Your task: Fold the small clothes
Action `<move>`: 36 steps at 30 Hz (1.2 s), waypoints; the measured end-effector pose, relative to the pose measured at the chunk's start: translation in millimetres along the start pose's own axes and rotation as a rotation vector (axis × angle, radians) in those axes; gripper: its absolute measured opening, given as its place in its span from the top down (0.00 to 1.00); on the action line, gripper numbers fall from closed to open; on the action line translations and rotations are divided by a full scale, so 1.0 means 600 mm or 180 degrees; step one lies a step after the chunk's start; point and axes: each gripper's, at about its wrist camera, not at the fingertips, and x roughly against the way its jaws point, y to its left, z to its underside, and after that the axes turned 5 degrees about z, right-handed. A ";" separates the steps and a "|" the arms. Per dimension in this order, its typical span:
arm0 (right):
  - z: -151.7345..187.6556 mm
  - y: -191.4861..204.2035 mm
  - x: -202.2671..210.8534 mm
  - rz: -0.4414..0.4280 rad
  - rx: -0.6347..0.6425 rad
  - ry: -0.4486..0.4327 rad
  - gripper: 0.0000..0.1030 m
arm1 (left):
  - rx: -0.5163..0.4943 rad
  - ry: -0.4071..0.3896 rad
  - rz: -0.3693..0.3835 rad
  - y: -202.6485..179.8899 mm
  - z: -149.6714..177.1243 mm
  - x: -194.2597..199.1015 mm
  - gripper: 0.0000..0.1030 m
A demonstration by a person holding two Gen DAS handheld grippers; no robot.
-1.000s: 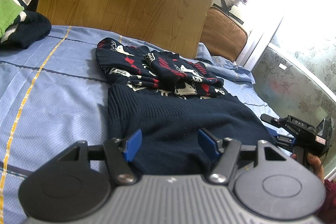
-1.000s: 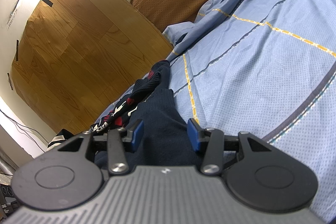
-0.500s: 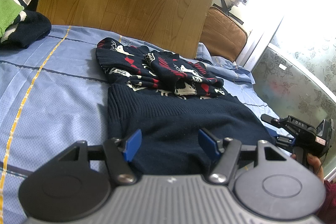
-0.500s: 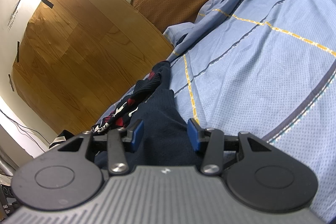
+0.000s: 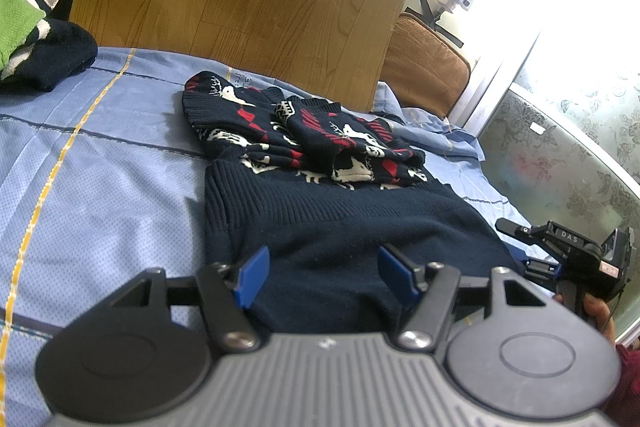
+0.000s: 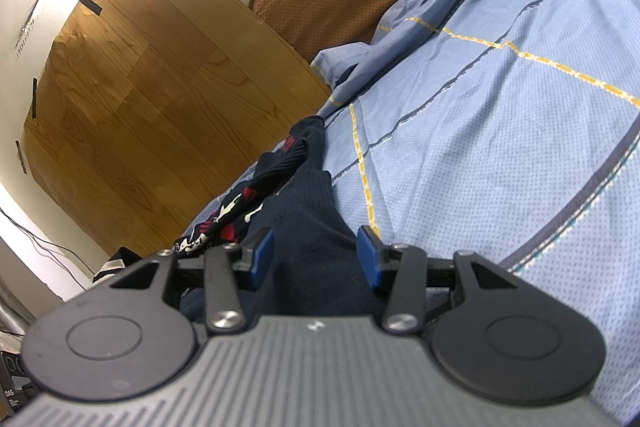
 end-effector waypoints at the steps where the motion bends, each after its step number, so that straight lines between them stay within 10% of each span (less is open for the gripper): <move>1: 0.000 0.000 0.000 0.0000 0.0000 0.0000 0.53 | 0.0000 0.0000 0.0000 -0.003 0.001 -0.001 0.39; 36: -0.001 0.000 0.000 0.0002 0.0001 0.0003 0.53 | 0.0015 0.0006 0.0020 -0.002 0.001 -0.001 0.38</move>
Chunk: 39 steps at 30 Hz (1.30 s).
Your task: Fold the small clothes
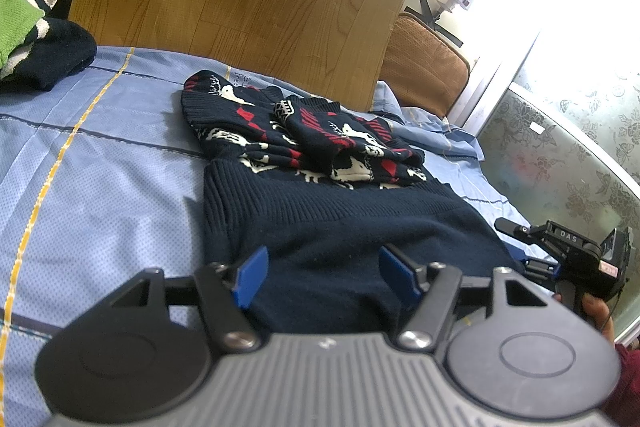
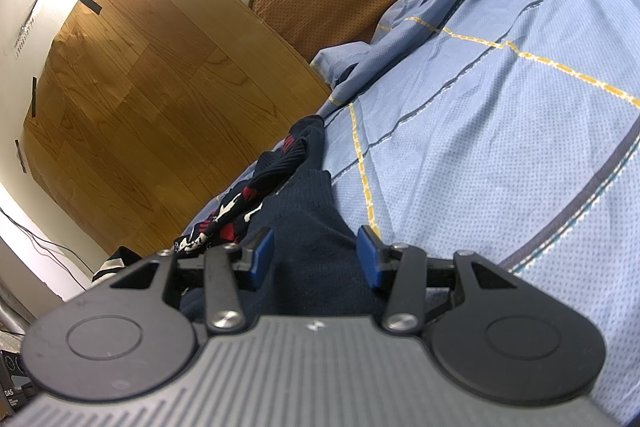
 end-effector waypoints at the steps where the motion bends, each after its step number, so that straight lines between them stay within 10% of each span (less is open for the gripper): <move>1: 0.000 0.000 0.000 0.0000 0.0000 0.0000 0.52 | 0.0002 0.0001 0.0001 0.002 -0.001 -0.002 0.38; 39: 0.000 -0.004 0.001 -0.0057 -0.0031 -0.0011 0.52 | 0.0006 0.0002 0.0012 0.005 0.000 -0.001 0.37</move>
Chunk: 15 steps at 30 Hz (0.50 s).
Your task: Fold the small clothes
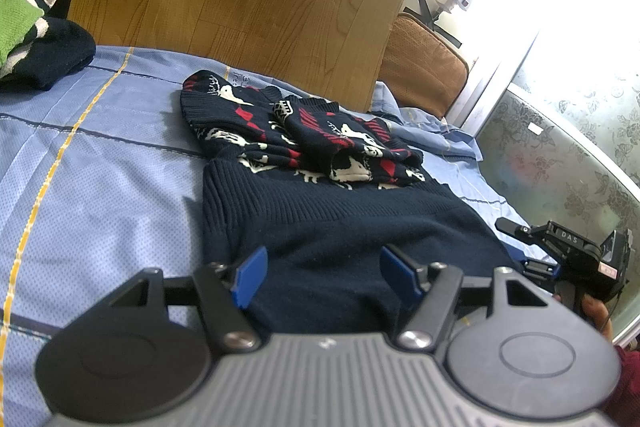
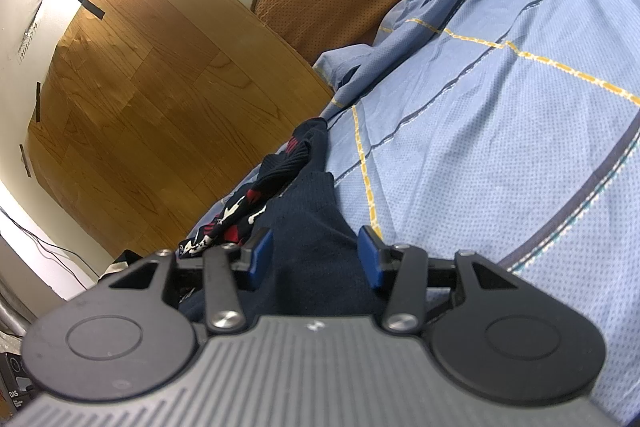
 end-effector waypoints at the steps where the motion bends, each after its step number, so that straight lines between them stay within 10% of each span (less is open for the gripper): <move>1: 0.000 0.000 0.000 0.0001 0.0000 0.0000 0.52 | 0.0000 0.0000 0.0000 0.000 0.000 0.000 0.37; 15: 0.000 0.000 0.000 0.0000 -0.0001 0.0000 0.52 | 0.0001 0.0002 0.0003 -0.002 0.000 0.000 0.37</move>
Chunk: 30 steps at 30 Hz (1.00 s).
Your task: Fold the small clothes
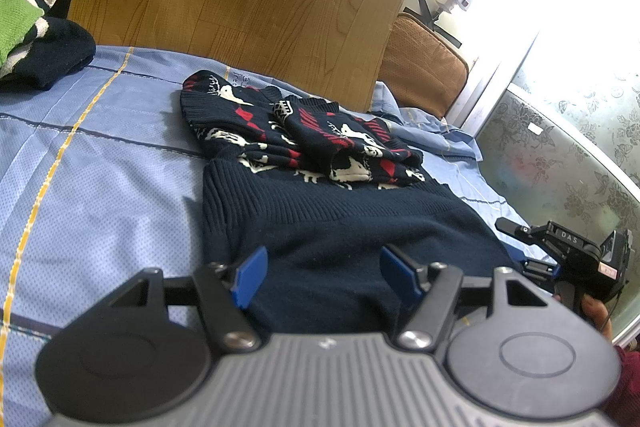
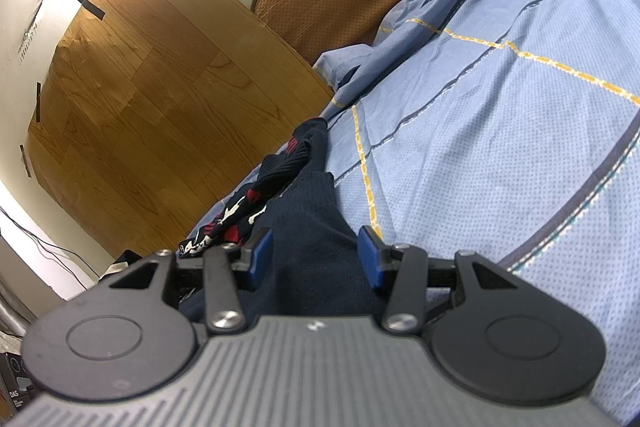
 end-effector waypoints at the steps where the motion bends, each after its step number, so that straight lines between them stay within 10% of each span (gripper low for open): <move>1: 0.000 0.000 0.000 0.0000 0.0000 0.0000 0.52 | 0.0000 0.0000 0.0000 0.002 -0.001 0.001 0.37; 30: 0.000 0.000 0.001 0.0004 0.0003 0.0003 0.52 | 0.0004 0.0003 0.0010 0.002 -0.001 0.000 0.37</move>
